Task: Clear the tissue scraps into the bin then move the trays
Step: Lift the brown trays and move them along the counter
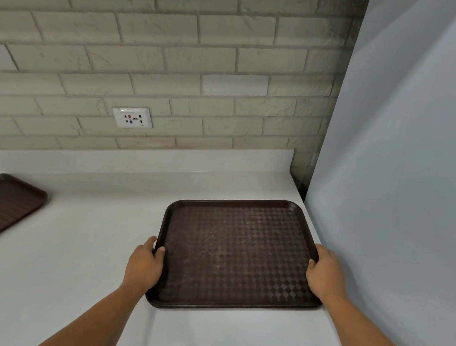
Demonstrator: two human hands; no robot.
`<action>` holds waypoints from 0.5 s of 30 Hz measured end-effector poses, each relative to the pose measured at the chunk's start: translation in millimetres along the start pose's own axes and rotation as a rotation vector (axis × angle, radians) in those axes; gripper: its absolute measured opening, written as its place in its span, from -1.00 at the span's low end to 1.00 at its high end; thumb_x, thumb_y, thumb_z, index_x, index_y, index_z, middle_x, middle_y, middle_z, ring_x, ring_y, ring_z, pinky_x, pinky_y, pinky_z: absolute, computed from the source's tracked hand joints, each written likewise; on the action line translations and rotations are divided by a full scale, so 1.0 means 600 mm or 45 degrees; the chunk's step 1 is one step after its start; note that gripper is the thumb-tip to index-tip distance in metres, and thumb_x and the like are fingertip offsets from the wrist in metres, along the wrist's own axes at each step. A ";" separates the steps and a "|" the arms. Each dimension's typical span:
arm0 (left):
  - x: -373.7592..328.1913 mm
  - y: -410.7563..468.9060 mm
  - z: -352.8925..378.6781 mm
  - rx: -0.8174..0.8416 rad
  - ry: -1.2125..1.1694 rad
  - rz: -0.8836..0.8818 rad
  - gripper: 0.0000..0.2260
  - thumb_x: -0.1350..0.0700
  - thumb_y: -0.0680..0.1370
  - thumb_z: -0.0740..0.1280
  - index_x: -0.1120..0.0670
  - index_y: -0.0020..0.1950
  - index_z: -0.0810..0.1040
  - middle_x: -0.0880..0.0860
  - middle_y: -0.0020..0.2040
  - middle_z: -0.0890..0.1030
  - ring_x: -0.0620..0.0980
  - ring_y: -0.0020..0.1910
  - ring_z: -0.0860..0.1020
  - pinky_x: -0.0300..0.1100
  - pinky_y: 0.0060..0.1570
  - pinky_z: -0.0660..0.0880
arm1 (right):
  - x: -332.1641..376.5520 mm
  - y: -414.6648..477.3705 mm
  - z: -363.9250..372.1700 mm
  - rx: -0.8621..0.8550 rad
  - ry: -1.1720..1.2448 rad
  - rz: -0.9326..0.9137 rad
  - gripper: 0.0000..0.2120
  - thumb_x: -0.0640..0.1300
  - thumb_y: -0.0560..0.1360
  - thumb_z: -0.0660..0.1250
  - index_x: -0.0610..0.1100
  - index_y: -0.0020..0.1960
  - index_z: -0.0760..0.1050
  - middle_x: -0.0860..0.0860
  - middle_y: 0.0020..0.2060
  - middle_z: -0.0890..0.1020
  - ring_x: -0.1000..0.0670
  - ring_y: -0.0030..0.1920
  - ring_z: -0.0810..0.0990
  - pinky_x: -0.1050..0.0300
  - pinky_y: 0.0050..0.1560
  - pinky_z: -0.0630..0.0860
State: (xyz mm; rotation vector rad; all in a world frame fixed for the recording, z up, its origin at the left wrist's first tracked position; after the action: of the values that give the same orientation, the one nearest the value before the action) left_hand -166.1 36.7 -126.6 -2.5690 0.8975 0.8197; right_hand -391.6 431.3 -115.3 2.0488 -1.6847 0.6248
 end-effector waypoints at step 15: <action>0.113 0.032 -0.255 -0.420 -0.199 0.123 -0.64 0.03 0.61 0.29 0.05 0.40 0.44 0.02 0.28 0.53 -0.02 0.14 0.55 -0.16 0.10 0.43 | 0.406 -0.072 0.127 0.047 0.153 -0.652 -0.68 -0.11 0.55 0.30 -0.08 0.31 0.49 0.03 0.27 0.49 0.02 0.35 0.36 0.07 0.39 0.35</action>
State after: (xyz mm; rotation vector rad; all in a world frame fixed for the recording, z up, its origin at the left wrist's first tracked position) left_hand -71.1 -77.9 -47.9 -2.7004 0.9087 1.2724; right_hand -302.4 201.2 -37.1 2.2905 -1.0235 0.5878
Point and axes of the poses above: each hand's wrist, its own y-axis towards the middle knuckle, its own z-axis out of the palm, x = y × z, the point moved 7 cm from there along y, towards the middle knuckle
